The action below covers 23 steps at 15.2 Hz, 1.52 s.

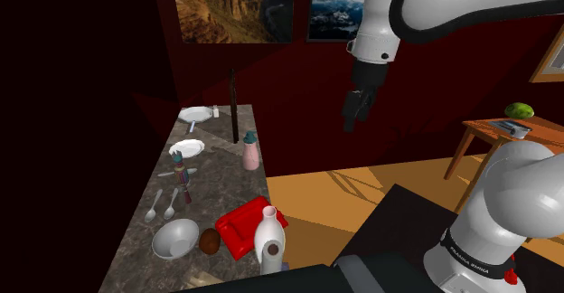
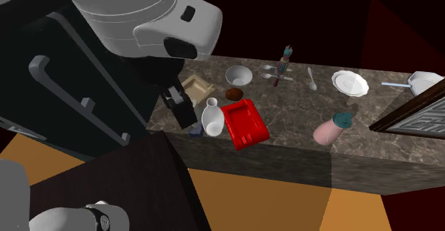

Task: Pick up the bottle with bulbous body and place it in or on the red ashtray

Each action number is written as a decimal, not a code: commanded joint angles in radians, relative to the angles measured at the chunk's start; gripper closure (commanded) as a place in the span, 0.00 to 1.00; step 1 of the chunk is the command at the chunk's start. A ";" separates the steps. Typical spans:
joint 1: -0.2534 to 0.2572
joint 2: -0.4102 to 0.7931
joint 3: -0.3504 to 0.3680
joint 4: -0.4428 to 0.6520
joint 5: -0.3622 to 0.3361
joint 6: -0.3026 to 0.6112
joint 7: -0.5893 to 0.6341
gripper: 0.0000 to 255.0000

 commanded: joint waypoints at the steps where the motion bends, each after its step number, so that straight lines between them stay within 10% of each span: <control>1: 0.008 0.037 0.029 -0.028 0.014 0.075 0.021 0.00; 14: 0.024 0.437 0.228 -0.085 0.017 0.569 0.193 0.00; 23: 0.004 0.839 0.306 0.034 -0.278 0.839 0.488 0.00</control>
